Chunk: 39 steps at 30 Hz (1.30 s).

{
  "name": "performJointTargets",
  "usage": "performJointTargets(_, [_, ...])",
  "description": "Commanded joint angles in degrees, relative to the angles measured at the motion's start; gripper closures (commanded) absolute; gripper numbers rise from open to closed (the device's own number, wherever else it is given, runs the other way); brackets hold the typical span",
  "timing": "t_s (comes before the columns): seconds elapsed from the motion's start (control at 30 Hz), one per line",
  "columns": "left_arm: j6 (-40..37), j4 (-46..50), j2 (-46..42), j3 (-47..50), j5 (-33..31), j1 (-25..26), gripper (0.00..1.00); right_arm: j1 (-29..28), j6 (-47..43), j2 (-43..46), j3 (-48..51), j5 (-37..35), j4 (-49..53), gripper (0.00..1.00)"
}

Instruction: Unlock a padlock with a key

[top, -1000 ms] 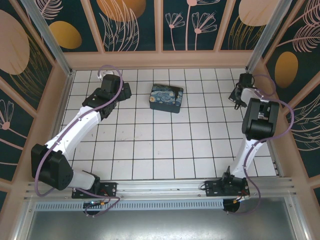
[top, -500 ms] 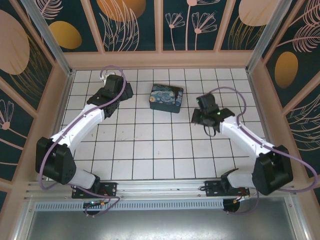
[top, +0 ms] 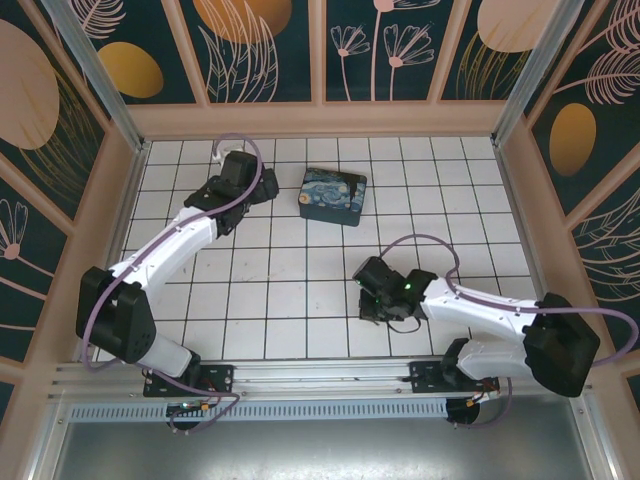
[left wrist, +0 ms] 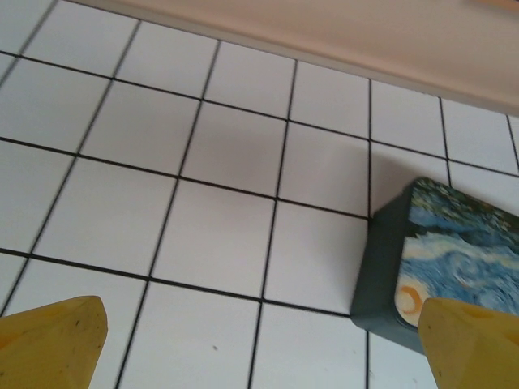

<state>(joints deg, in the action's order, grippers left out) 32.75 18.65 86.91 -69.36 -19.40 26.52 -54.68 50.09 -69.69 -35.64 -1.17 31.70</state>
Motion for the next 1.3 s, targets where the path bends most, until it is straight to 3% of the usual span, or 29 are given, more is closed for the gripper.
performJointTargets(0.0, [2.45, 0.64, 0.98, 1.82, 2.17, 1.61, 0.02, 0.06, 3.09, -0.80, 1.49, -0.22, -1.22, 0.80])
performJointTargets(0.1, [4.08, 1.26, 0.69, 3.16, 4.26, 2.76, 0.02, 3.02, 0.92, 0.38, 0.31, -0.14, -0.09, 0.64])
performJointTargets(0.27, [5.04, 2.46, -0.96, 5.51, 10.97, 6.62, 0.03, 14.63, -7.20, 2.55, -3.92, 3.85, -1.62, 0.60])
performJointTargets(0.33, [5.62, 2.19, -0.79, 6.92, 16.71, 8.68, 0.03, 22.48, -12.21, 0.44, -6.65, 6.90, -4.69, 0.58])
performJointTargets(0.43, [8.82, -5.02, -1.18, 11.51, 27.28, 9.38, 0.03, 32.38, -16.79, -6.48, -12.39, 11.24, -11.02, 0.53])
performJointTargets(0.53, [12.42, -15.39, -0.24, 14.96, 35.28, 9.35, 0.03, 38.32, -19.68, -15.62, -20.72, 15.05, -19.01, 0.46])
performJointTargets(0.6, [13.23, -17.67, 1.86, 14.03, 36.20, 9.36, 0.03, 41.42, -21.00, -22.21, -27.50, 15.59, -21.54, 0.41])
performJointTargets(0.7, [14.41, -22.71, 4.56, 13.99, 36.85, 9.32, 0.02, 46.06, -20.36, -31.16, -35.25, 22.41, -28.56, 0.37])
performJointTargets(1.0, [19.36, -35.68, 16.00, 10.21, 41.08, 6.69, 0.01, 48.61, -20.23, -51.32, -52.45, 35.04, -35.92, 0.29])
performJointTargets(1.27, [19.59, -37.96, 21.74, 6.13, 42.51, 2.47, 0.02, 45.99, -22.57, -60.02, -61.17, 41.96, -35.75, 0.29])
